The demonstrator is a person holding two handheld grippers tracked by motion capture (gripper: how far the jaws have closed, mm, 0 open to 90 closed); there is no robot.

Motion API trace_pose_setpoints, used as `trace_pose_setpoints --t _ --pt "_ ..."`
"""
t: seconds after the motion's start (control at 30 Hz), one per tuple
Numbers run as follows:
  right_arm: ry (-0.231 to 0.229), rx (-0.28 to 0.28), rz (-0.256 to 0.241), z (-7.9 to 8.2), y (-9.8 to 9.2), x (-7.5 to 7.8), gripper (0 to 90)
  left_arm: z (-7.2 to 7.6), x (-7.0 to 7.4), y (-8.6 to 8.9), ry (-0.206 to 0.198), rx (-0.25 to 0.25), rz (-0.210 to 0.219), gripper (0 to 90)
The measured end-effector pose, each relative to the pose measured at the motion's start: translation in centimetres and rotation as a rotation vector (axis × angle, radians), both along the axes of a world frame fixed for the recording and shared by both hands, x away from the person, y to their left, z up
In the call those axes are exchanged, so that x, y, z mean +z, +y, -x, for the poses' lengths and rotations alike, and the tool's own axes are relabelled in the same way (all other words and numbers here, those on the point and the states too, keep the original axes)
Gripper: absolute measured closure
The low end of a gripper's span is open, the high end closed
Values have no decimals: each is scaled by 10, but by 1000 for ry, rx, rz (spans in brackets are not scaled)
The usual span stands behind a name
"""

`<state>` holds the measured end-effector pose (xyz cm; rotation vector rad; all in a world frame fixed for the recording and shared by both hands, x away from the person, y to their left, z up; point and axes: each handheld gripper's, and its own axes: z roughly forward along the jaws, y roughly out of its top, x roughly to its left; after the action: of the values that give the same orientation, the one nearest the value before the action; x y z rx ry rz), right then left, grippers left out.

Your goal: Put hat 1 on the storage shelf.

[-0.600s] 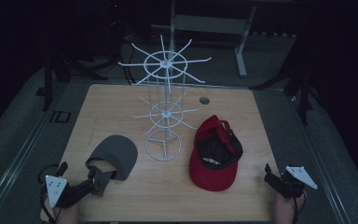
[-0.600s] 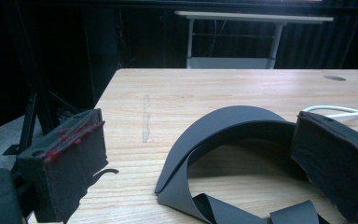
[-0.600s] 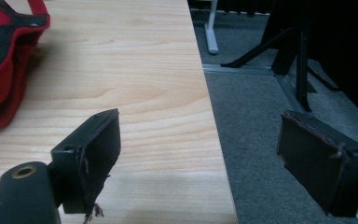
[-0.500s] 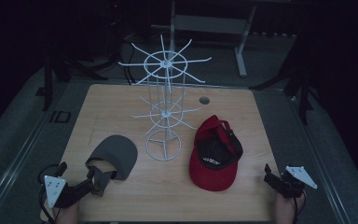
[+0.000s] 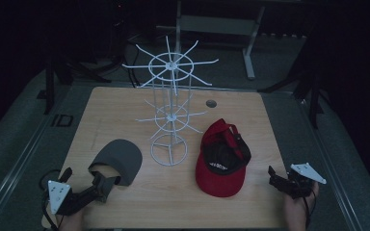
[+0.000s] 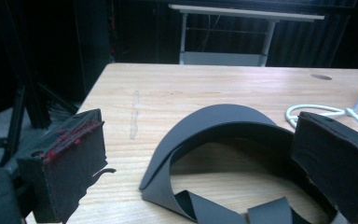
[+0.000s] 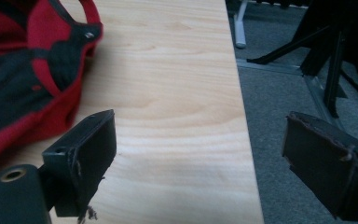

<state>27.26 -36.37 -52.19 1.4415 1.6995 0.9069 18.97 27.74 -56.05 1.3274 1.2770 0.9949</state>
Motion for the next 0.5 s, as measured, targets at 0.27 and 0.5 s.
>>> trace_pose_setpoints --t 0.27,0.5 --pt "2 70 -18 -20 16 20 127 4 6 -4 -28 -28 26 35" --pt "15 141 -51 -41 30 31 144 4 8 -10 -17 -83 31 36"
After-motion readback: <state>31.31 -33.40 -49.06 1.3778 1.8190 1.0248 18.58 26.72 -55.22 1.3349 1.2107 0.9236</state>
